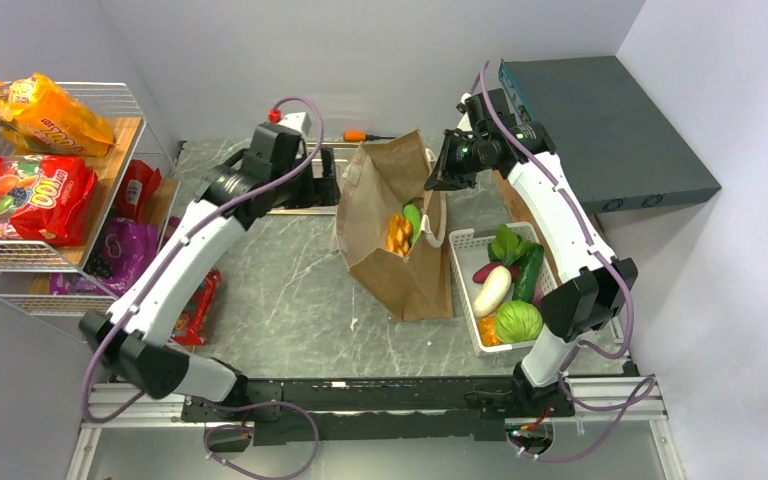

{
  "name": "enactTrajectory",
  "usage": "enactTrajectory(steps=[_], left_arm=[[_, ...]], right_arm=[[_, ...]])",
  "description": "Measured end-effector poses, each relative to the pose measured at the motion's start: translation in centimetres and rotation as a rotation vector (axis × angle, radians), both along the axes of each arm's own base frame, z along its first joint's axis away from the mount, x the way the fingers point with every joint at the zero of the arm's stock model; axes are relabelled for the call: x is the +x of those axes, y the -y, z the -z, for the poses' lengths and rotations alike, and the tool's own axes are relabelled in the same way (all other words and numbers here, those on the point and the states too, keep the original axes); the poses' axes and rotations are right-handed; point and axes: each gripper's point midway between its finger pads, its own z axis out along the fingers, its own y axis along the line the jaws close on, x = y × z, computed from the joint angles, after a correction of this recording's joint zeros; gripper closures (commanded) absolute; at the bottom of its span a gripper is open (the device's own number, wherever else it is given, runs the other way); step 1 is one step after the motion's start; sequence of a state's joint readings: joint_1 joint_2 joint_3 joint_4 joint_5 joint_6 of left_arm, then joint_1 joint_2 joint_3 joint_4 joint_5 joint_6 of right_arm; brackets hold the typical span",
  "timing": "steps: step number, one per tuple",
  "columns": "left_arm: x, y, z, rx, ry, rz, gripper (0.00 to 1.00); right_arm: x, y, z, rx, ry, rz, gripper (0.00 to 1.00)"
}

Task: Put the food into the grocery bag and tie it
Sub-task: Adjust the grocery bag at the center of the board, then pick up the snack from the shelf.

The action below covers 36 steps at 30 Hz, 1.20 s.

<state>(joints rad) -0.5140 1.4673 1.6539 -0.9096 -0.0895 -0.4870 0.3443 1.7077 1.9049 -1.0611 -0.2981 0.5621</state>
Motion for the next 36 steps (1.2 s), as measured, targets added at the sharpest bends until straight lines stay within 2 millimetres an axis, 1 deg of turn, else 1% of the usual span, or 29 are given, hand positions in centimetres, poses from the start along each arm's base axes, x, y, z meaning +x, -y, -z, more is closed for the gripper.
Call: enactTrajectory(steps=[4, 7, 9, 11, 15, 17, 19, 22, 26, 29, 32, 35, 36], left_arm=[[-1.4, -2.4, -2.0, 0.005, 0.117, -0.037, 0.01], [-2.1, -3.6, -4.4, 0.016, 0.205, -0.037, 0.01], [-2.1, -4.4, -5.9, 0.04, 0.243, -0.053, 0.01], [-1.9, -5.8, -7.5, 0.089, 0.269, -0.105, 0.01], [-1.3, -8.9, -9.9, 0.214, 0.289, -0.235, 0.01], [-1.4, -10.3, -10.6, 0.285, 0.299, -0.299, 0.01], [-1.8, -11.3, -11.0, 0.359, 0.312, -0.336, 0.01], [-2.6, -12.1, -11.8, 0.467, 0.34, -0.37, 0.01], [-2.9, -13.1, -13.5, 0.569, 0.389, -0.443, 0.01], [-3.1, -14.4, -15.0, 0.671, 0.433, -0.533, 0.01], [-3.0, -15.7, -16.6, 0.788, 0.495, -0.629, 0.01], [-2.3, -16.4, -17.1, 0.93, 0.545, -0.69, 0.01], [-2.0, -16.7, -17.6, 0.97, 0.552, -0.726, 0.0]], right_arm=[[0.1, -0.3, 0.3, -0.003, -0.008, -0.005, 1.0], [0.3, -0.4, 0.3, -0.004, -0.01, -0.005, 1.0], [0.4, -0.4, 0.3, -0.006, -0.009, -0.004, 1.0], [0.4, -0.3, 0.3, -0.007, -0.01, -0.003, 1.0], [0.4, -0.3, 0.3, -0.007, -0.01, -0.003, 1.0], [0.4, -0.4, 0.4, -0.007, -0.01, -0.004, 1.0], [0.4, -0.4, 0.5, -0.008, -0.012, -0.004, 1.0], [0.6, -0.4, 0.7, -0.011, -0.018, -0.006, 1.0], [0.9, -0.5, 0.8, -0.016, -0.022, -0.01, 1.0], [0.8, -0.5, 0.8, -0.019, -0.025, -0.014, 1.0], [0.7, -0.5, 0.8, -0.018, -0.03, -0.016, 1.0], [0.6, -0.6, 0.9, -0.015, -0.035, -0.02, 1.0], [0.5, -0.6, 0.8, -0.012, -0.036, -0.022, 1.0]])
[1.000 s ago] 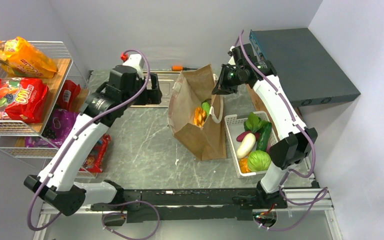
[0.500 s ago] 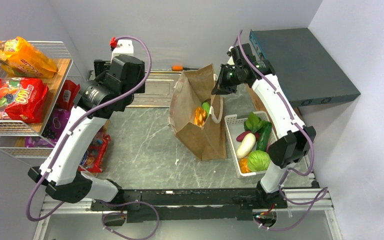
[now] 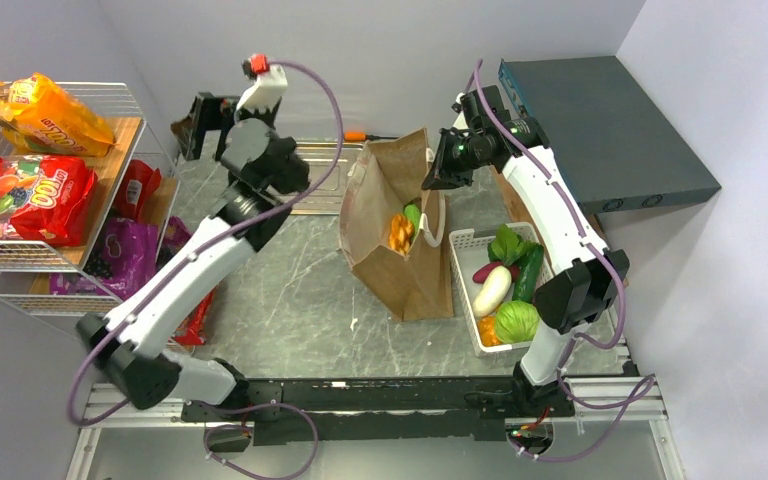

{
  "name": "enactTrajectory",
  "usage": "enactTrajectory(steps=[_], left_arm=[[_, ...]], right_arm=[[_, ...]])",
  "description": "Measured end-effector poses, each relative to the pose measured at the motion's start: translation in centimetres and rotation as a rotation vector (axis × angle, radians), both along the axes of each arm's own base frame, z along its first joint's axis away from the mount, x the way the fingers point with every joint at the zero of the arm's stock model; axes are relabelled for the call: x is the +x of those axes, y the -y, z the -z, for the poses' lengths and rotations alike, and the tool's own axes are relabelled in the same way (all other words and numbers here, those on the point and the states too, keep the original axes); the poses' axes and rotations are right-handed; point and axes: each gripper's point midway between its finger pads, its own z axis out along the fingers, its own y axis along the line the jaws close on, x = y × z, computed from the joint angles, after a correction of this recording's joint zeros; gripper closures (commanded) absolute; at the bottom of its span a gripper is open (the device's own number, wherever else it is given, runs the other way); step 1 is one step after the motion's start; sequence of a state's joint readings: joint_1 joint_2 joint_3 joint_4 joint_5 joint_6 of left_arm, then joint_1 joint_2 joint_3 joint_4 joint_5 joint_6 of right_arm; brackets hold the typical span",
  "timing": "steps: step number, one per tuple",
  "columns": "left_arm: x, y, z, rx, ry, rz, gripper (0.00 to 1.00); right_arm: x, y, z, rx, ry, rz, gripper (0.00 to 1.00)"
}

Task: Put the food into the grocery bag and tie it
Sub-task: Pick up the snack from the shelf.

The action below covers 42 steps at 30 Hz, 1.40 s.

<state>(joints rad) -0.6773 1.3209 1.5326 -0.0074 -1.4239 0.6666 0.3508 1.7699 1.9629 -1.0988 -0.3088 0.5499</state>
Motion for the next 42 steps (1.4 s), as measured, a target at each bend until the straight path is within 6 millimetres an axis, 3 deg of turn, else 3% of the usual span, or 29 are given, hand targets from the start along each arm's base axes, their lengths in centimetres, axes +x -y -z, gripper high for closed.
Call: enactTrajectory(steps=[3, 5, 18, 25, 31, 42], left_arm=[[0.6, -1.4, -2.7, 0.034, 0.016, -0.134, 0.01], [0.3, -2.9, -3.6, 0.022, 0.026, -0.204, 0.01], [-5.5, -9.7, -4.8, -0.126, 0.13, -0.379, 0.01], [-7.3, -12.5, -5.2, -0.16, 0.192, -0.473, 0.01], [-6.6, -14.2, -4.6, -0.153, 0.2, -0.564, 0.01], [-2.2, -15.6, -4.8, -0.141, 0.198, -0.656, 0.01]], right_arm=[[-0.1, -0.2, -0.1, 0.006, -0.002, -0.008, 1.0], [-0.1, -0.3, -0.1, 0.007, -0.002, -0.01, 1.0], [-0.3, -0.6, -0.3, 0.009, -0.002, -0.019, 1.0], [-0.5, -1.0, -0.2, 0.01, -0.004, -0.031, 1.0], [-0.7, -1.7, 0.1, 0.01, -0.014, -0.047, 1.0], [-1.5, -2.2, 0.4, 0.027, -0.036, -0.072, 1.0]])
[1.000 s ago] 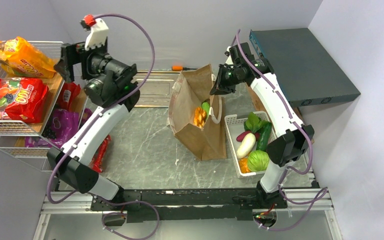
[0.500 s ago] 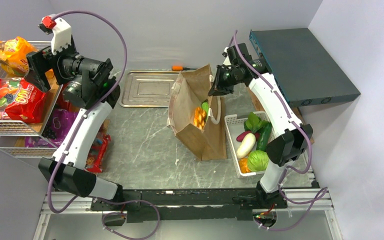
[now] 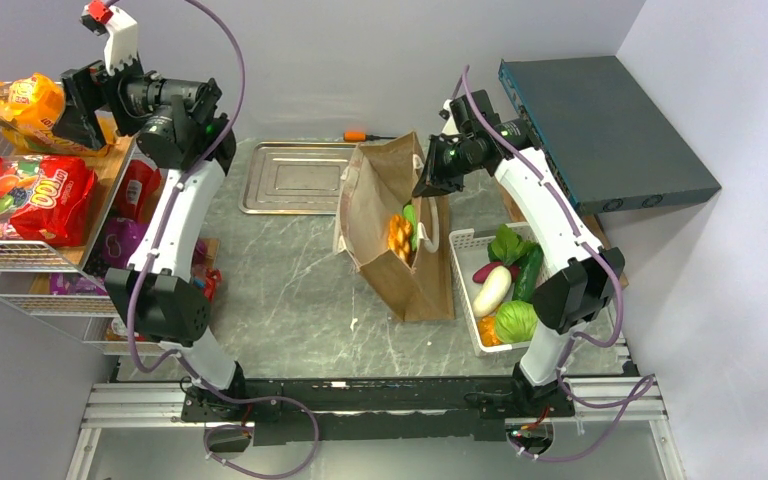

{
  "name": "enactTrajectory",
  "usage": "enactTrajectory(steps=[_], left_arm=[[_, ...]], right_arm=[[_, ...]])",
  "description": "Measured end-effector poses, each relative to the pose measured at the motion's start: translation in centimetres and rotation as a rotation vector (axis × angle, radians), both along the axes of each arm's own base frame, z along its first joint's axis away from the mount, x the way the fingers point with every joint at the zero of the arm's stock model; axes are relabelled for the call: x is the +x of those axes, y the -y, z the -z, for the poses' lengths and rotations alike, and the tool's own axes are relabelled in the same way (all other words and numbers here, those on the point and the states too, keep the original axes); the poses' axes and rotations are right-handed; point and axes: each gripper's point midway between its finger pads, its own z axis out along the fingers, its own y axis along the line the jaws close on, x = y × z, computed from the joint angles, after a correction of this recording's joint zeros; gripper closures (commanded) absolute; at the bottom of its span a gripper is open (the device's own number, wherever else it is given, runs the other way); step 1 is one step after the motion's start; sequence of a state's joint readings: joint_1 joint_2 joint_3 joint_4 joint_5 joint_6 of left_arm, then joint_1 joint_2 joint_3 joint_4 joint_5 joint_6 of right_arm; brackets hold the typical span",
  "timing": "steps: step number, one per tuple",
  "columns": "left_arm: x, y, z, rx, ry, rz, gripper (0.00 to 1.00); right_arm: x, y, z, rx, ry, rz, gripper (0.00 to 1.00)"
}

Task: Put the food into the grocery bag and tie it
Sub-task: Pick up the snack from the shelf.

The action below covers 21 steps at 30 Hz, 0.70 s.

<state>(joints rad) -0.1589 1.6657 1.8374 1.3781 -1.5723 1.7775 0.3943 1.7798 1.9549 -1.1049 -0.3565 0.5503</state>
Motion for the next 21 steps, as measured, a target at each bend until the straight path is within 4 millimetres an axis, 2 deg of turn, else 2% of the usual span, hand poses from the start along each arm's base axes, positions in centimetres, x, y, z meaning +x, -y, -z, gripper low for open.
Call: enactTrajectory(steps=[9, 16, 21], left_arm=[[-2.5, -3.7, 0.1, -0.004, 0.035, -0.129, 0.01], [-1.7, -4.8, 0.7, 0.002, 0.023, -0.17, 0.01], [0.2, -4.9, 2.0, 0.006, -0.035, -0.175, 0.01]], right_arm=[[-0.8, -0.3, 0.4, 0.015, -0.026, -0.019, 1.0], [-1.0, -0.6, 0.3, 0.031, -0.034, -0.03, 1.0], [-1.4, -0.7, 0.5, 0.04, -0.048, -0.039, 1.0]])
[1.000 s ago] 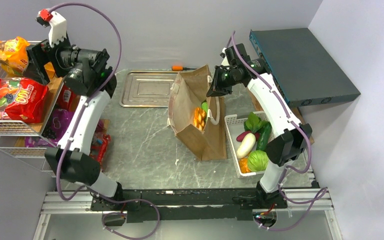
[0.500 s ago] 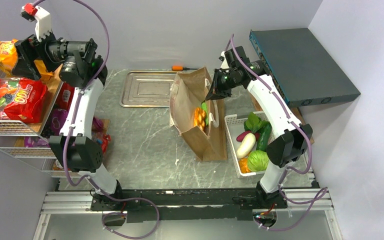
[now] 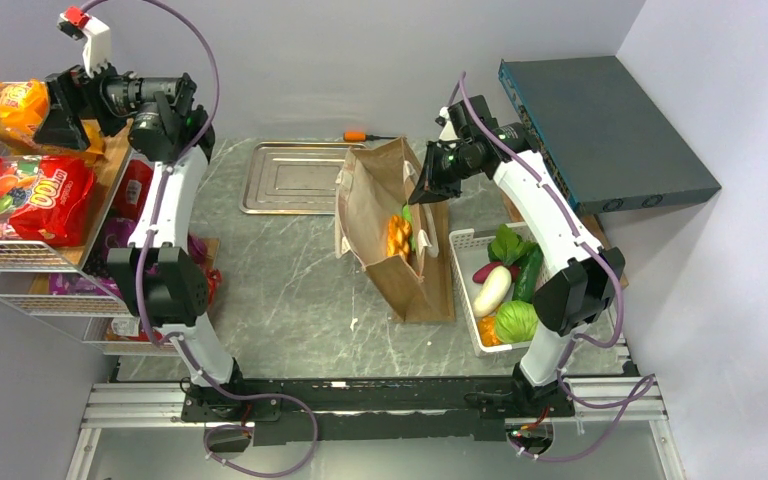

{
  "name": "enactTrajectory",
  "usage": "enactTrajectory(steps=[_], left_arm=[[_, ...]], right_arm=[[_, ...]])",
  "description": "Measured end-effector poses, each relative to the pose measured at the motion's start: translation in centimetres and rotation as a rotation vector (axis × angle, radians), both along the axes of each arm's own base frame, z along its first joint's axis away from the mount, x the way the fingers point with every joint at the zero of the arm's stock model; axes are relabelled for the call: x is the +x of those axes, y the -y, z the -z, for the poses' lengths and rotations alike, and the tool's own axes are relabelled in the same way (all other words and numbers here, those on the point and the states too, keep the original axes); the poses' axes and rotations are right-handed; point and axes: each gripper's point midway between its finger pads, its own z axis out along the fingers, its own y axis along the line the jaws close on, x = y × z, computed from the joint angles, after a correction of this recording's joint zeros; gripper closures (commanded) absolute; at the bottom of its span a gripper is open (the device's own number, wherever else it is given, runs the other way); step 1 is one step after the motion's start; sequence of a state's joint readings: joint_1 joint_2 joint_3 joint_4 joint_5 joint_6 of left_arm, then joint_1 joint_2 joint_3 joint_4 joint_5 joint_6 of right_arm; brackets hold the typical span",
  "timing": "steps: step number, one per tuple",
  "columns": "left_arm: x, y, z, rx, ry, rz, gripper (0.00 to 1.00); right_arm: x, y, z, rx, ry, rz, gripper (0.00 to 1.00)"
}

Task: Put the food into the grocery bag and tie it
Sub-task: Pick up the snack from the shelf.

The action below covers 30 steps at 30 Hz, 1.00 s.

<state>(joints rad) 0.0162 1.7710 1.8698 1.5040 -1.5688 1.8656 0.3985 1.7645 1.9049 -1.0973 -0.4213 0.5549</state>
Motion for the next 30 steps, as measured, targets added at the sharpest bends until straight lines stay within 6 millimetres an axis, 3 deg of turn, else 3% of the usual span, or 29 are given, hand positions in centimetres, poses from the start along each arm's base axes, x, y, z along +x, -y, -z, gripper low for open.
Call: enactTrajectory(steps=[3, 5, 7, 8, 10, 15, 21, 30], left_arm=[[1.0, 0.0, 0.6, 0.003, -0.022, 0.001, 0.01], [1.5, 0.0, 0.8, 0.003, -0.028, 0.003, 0.09], [1.7, 0.0, 0.8, 0.003, -0.025, 0.003, 0.41], [1.7, 0.0, 0.8, 0.003, -0.017, 0.003, 0.51], [1.7, 0.1, 0.5, 0.004, -0.006, 0.003, 0.61], [1.8, 0.2, 0.4, 0.008, 0.017, 0.008, 0.99], [2.3, 0.4, 0.7, 0.035, -0.016, 0.018, 1.0], [2.0, 3.0, 0.9, 0.041, -0.071, 0.104, 1.0]], right_arm=[[-0.1, 0.0, 0.2, 0.003, -0.01, -0.002, 1.0], [-0.2, -0.1, 0.2, 0.004, -0.011, -0.002, 1.0], [-0.2, -0.1, 0.2, 0.004, -0.011, -0.002, 1.0], [-0.2, -0.1, 0.2, 0.004, -0.011, -0.002, 1.0], [-0.2, -0.1, 0.2, 0.004, -0.011, -0.002, 1.0], [-0.2, -0.1, 0.2, 0.004, -0.011, -0.002, 1.0], [-0.2, -0.1, 0.2, 0.004, -0.011, -0.002, 1.0], [-0.1, 0.0, 0.2, 0.003, -0.01, -0.001, 1.0]])
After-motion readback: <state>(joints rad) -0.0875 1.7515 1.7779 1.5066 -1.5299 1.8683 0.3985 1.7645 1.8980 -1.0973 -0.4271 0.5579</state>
